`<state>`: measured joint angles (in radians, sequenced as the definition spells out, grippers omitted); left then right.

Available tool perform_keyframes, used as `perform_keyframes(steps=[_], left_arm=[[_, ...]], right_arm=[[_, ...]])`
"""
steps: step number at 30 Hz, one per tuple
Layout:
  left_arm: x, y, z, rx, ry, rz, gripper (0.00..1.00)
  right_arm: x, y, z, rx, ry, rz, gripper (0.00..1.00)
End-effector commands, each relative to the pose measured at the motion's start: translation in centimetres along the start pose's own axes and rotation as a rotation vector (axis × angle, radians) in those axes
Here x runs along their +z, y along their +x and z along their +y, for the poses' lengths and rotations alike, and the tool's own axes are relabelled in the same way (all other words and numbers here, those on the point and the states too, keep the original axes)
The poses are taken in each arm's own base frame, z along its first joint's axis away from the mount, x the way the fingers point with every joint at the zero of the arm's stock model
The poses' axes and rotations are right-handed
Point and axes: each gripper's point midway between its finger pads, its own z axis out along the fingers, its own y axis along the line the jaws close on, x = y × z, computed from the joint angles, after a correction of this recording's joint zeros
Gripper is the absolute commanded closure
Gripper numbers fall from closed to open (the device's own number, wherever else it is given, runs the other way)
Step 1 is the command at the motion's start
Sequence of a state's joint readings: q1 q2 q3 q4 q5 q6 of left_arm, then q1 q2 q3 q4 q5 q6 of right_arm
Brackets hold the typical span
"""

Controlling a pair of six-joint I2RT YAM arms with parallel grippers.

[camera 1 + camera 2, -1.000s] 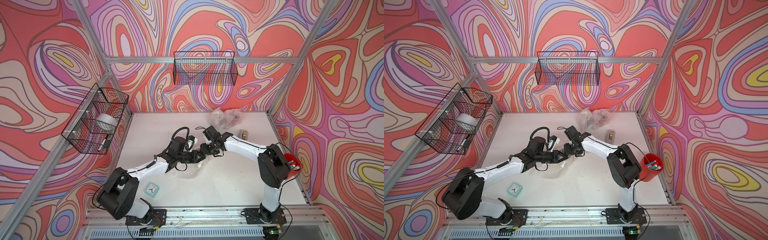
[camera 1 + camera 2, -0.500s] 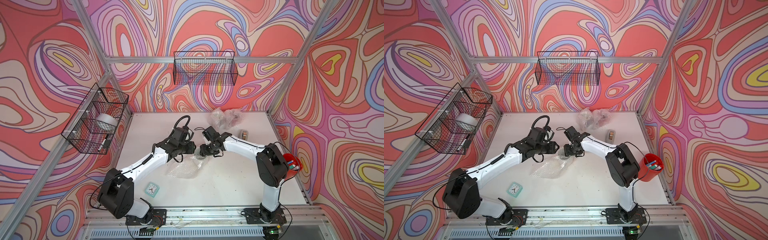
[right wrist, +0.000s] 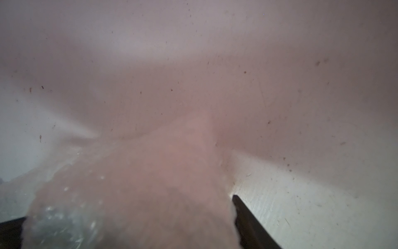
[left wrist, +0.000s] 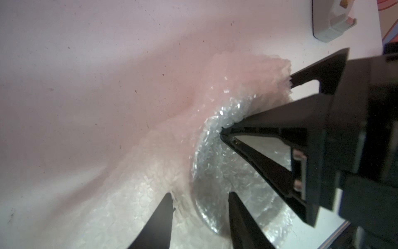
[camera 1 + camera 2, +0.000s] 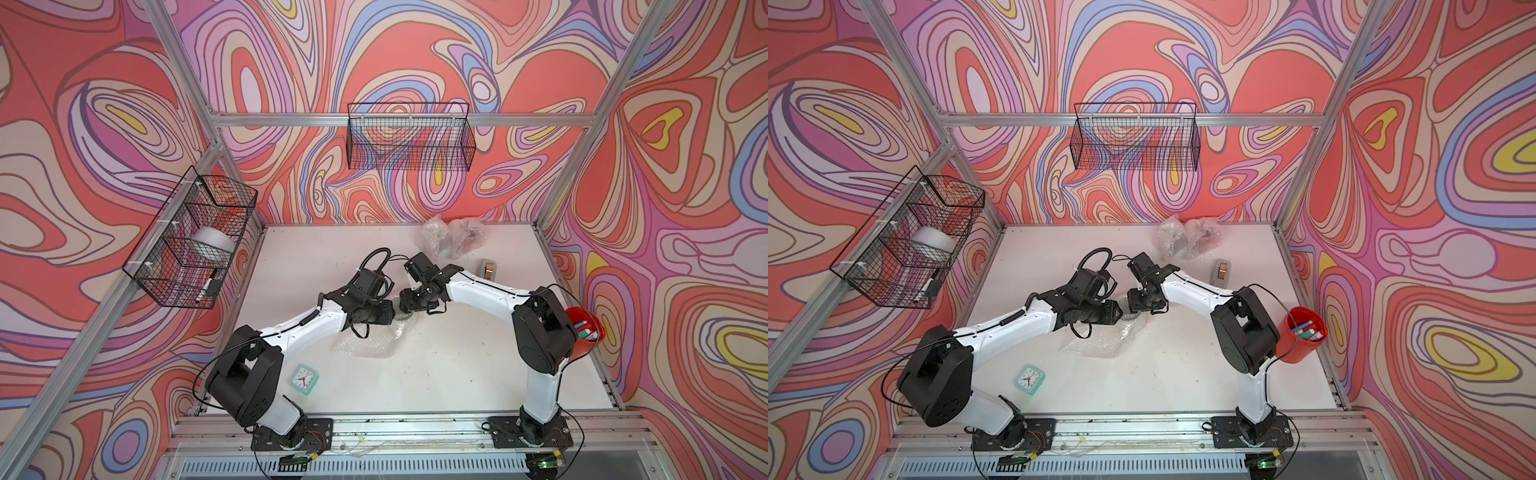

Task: Wrap mugs in bubble wrap
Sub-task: Wrap the mug in bubble wrap.

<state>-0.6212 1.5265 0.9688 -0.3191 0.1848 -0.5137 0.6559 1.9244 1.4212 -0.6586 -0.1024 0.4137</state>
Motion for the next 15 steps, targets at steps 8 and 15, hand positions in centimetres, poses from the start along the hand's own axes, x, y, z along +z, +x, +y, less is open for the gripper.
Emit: perform_keyframes(steps=[8, 15], left_arm=[[1.4, 2.9, 1.7, -0.034, -0.063, 0.076, 0.56], [1.5, 2.5, 1.1, -0.030, -0.047, 0.073, 0.56]], right_arm=[[-3.0, -0.7, 0.6, 0.024, -0.034, -0.068, 0.27], [-1.3, -0.2, 0.7, 0.039, -0.052, -0.032, 0.26]])
